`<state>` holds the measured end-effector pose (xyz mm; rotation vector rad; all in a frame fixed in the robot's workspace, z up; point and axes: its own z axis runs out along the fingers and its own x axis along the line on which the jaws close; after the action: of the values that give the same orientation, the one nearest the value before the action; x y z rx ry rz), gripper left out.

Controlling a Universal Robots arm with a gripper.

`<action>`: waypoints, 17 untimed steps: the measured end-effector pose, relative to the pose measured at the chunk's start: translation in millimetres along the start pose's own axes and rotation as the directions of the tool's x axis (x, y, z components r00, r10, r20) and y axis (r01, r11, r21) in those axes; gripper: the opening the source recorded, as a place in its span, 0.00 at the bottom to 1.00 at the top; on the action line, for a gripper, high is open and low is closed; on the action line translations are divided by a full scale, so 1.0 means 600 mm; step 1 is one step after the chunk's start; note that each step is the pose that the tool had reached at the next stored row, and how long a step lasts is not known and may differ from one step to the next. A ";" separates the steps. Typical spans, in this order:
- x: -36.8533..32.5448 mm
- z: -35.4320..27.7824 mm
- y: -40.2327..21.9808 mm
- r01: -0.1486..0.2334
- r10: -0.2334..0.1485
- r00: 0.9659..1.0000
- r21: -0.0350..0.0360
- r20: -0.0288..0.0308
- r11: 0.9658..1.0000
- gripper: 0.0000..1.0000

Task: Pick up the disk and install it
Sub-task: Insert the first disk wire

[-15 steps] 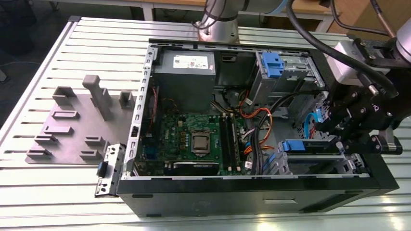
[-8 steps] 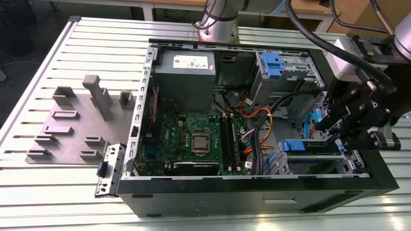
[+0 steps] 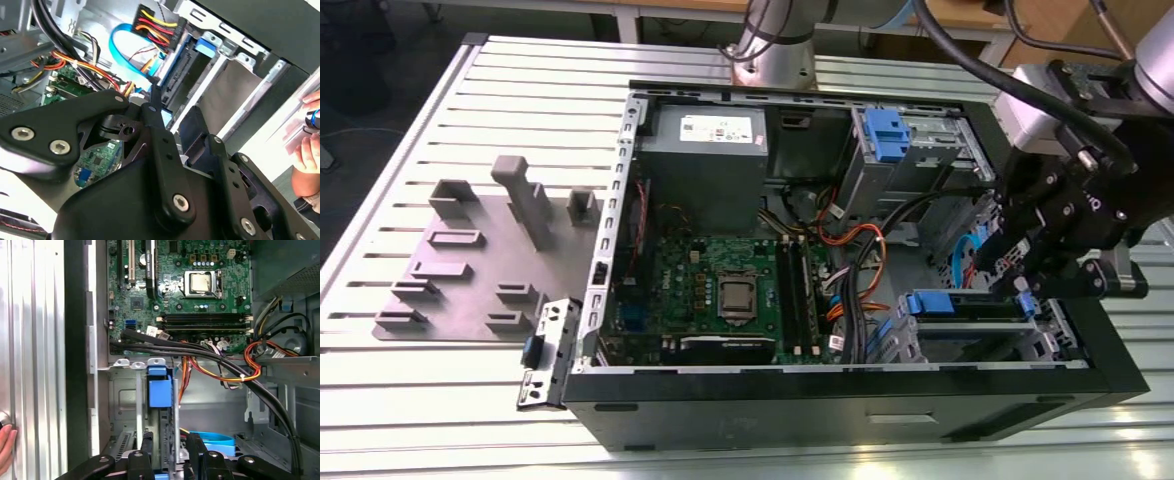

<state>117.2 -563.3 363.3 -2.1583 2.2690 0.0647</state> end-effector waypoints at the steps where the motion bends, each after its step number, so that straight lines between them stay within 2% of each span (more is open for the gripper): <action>1: -0.004 0.000 0.000 0.000 0.000 1.000 0.000 0.000 1.000 0.42; 4: -0.011 0.001 -0.002 0.000 0.000 1.000 0.000 0.000 1.000 0.42; 6: -0.012 0.005 -0.005 0.000 0.000 1.000 0.000 0.000 1.000 0.42; 13: -0.012 0.026 -0.007 0.000 0.000 1.000 -0.001 0.000 1.000 0.42; 17: -0.012 0.027 -0.007 0.000 0.000 1.000 -0.002 0.000 1.000 0.42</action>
<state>121.4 -555.9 347.1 -2.1593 2.2700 0.0661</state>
